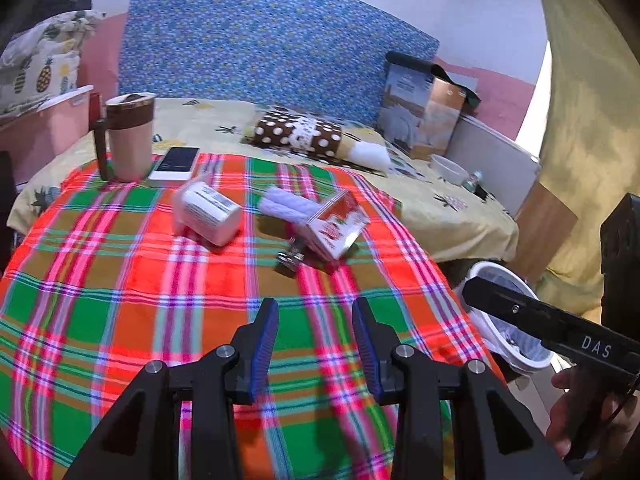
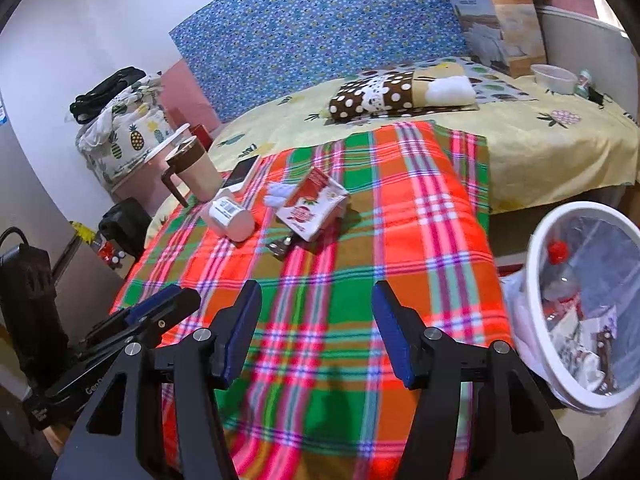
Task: Collect trash
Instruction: 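Move both tools back over the plaid cloth toward the remaining trash, then grasp the red strawberry milk carton with the right tool while the left approaches the white tub, then grasp the white yogurt cup with the left tool while the right holds the carton, then lift the yogurt cup and strawberry carton and carry both over the white bin, then open both tools to drop the cup and carton into the bin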
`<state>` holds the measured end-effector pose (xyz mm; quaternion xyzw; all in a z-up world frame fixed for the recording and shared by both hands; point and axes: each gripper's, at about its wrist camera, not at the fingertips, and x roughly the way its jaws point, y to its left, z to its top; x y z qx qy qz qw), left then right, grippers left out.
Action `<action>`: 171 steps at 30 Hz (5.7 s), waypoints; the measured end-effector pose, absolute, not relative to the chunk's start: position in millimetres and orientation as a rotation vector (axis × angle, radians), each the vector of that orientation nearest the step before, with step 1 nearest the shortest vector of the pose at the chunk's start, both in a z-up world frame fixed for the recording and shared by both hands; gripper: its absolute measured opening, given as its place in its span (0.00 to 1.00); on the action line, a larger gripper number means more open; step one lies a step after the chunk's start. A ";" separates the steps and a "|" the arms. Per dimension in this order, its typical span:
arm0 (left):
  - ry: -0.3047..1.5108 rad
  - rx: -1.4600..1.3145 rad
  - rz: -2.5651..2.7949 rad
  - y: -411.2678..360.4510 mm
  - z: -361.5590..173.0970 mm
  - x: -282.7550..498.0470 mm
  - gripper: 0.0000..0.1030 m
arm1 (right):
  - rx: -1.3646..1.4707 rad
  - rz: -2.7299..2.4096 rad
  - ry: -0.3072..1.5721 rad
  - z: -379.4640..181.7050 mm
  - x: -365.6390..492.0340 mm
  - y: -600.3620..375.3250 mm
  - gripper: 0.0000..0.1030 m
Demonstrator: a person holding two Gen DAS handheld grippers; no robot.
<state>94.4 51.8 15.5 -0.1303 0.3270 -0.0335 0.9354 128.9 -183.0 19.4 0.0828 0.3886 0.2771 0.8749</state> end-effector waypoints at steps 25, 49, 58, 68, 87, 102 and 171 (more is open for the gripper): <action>0.657 -0.349 0.000 125.6 2.1 140.2 0.37 | 0.429 0.551 0.953 -13.3 203.1 -133.2 0.67; 0.716 -0.466 0.030 141.4 -11.8 181.3 0.37 | 0.300 0.510 0.949 -10.6 211.9 -133.0 0.61; 0.751 -0.545 0.139 142.7 -17.2 220.0 0.53 | 0.315 0.529 0.916 -7.0 205.9 -154.4 0.61; 0.783 -0.543 0.307 139.8 -31.8 256.5 0.58 | 0.364 0.550 0.918 -14.9 209.9 -169.4 0.61; 0.786 -0.315 0.212 129.4 -30.6 225.6 0.52 | 0.254 0.568 0.889 -12.1 196.4 -174.4 0.55; 0.713 -0.224 0.017 74.0 -3.8 153.8 0.52 | 0.202 0.550 0.856 -4.0 167.7 -188.1 0.55; 0.811 0.018 -0.626 -230.6 -28.3 187.9 0.53 | 0.383 0.096 0.861 -35.5 135.2 -393.0 0.56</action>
